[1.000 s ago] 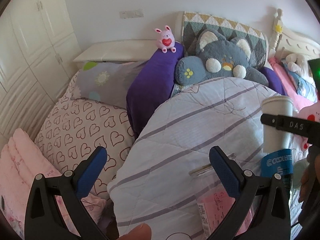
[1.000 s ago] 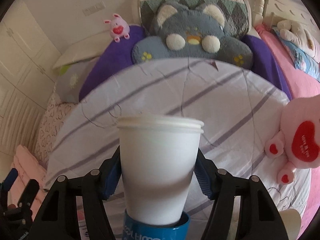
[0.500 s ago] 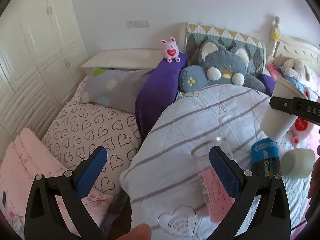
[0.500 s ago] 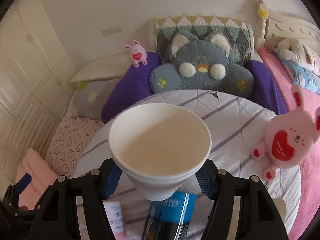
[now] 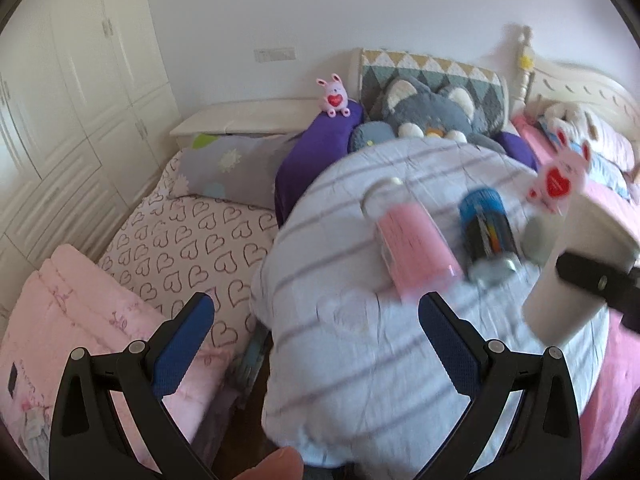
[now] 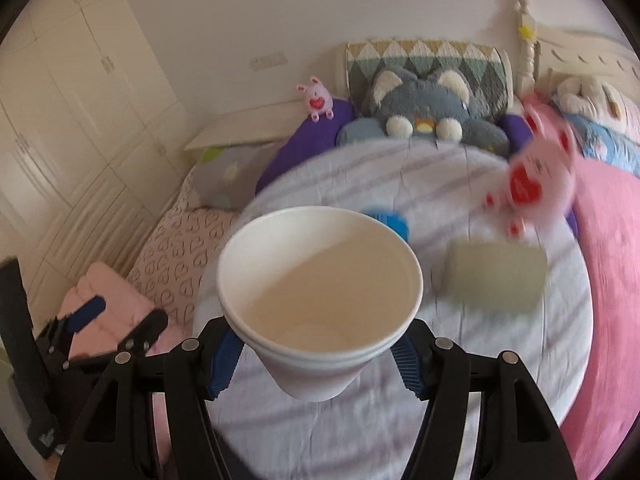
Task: Flip cup upright
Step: 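Lift the white cup with the right gripper and rotate it rim-up, then lower the upright cup onto the quilt and open the right gripper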
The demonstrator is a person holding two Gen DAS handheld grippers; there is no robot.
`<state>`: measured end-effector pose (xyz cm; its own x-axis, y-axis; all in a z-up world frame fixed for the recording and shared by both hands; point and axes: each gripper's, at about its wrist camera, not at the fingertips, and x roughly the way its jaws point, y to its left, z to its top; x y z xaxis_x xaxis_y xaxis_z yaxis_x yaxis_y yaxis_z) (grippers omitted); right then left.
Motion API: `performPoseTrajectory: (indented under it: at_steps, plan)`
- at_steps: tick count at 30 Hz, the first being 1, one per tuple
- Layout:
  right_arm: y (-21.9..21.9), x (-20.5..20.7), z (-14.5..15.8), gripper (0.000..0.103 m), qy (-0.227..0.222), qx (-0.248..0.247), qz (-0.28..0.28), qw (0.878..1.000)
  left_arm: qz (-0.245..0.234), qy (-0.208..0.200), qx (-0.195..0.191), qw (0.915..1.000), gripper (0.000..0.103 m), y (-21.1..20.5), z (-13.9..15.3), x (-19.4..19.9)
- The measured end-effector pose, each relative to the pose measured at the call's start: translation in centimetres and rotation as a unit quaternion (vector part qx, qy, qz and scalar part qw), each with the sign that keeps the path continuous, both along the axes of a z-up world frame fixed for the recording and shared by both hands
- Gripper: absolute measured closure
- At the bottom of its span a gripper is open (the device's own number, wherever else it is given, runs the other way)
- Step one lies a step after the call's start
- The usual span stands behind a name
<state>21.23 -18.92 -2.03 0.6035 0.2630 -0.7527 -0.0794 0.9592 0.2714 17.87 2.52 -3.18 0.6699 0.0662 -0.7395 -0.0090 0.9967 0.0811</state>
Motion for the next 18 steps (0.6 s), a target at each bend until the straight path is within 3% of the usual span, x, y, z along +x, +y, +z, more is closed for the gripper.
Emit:
performPoseTrajectory:
  at_steps: [6,12,16,17,18]
  plan:
    - [-0.4,-5.0,-3.7,0.037,0.044,0.029,0.005,0.999,-0.006,0.012,0.006,0.9999,0.0,-0.8,-0.8,-4.7]
    - [-0.5,-5.5,-8.5,0.037,0.094,0.052,0.01,0.994,-0.01,0.026,0.019,0.9994,0.0,-1.5,-1.6,-6.8]
    - [-0.4,-4.8,-9.2,0.036,0.091,0.052,0.01,0.994,-0.007,0.032,0.026,0.9991,0.0,-1.8,-1.9,-7.1]
    - [-0.4,-4.6,-9.2,0.032,0.089,0.046,0.01,0.995,-0.007,0.032,0.027,0.9991,0.0,-1.9,-1.9,-7.2]
    - [-0.3,-4.4,-9.3,0.016,0.088,0.036,0.009,0.995,-0.007,0.032,0.028,0.9991,0.0,-1.9,-1.9,-7.3]
